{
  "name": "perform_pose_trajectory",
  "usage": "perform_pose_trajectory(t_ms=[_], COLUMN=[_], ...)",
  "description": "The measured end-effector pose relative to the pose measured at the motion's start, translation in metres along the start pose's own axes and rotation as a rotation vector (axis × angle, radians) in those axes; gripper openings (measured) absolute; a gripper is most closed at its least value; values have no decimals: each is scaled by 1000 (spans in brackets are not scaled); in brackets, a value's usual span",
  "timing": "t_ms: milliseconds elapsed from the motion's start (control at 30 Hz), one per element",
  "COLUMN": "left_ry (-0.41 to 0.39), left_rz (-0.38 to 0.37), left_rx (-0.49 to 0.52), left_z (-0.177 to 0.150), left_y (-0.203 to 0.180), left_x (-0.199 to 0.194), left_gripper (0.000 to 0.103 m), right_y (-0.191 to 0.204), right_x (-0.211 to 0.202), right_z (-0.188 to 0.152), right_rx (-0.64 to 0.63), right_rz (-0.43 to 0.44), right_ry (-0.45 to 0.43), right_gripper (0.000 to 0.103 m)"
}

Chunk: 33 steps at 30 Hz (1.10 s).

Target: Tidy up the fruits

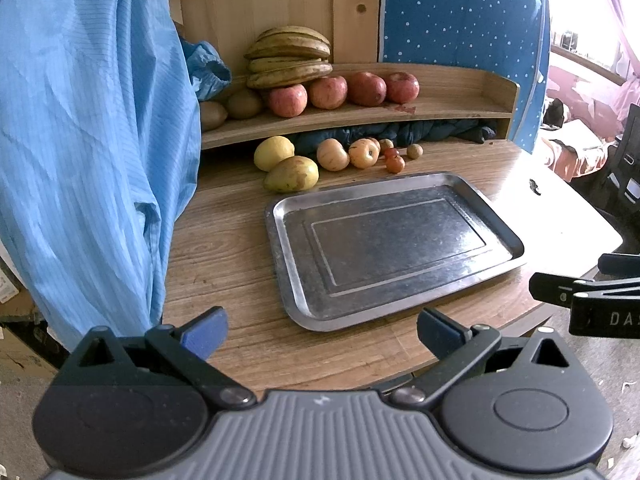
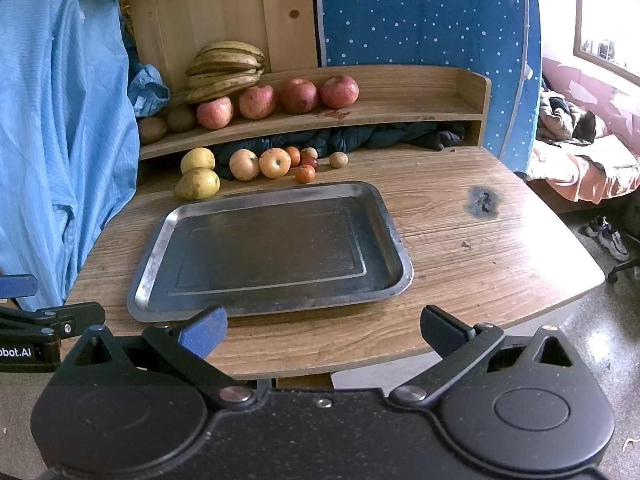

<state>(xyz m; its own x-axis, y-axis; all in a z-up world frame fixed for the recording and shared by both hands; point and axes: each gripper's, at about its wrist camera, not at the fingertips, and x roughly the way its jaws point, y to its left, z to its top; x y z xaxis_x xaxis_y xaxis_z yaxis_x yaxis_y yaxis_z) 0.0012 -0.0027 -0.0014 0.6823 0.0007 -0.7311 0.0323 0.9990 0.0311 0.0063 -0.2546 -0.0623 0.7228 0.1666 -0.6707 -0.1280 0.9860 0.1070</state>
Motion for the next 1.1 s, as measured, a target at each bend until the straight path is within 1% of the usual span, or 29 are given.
perform_pose_trajectory(t_ms=[1100], left_ry=[34], left_rz=[7], left_rx=[12], left_z=[6], left_y=[-3], left_x=[15], left_gripper=[103], right_y=[-4], right_x=[13], right_z=[1], right_rx=[11], right_rz=[8], right_ry=[26], right_gripper=[102])
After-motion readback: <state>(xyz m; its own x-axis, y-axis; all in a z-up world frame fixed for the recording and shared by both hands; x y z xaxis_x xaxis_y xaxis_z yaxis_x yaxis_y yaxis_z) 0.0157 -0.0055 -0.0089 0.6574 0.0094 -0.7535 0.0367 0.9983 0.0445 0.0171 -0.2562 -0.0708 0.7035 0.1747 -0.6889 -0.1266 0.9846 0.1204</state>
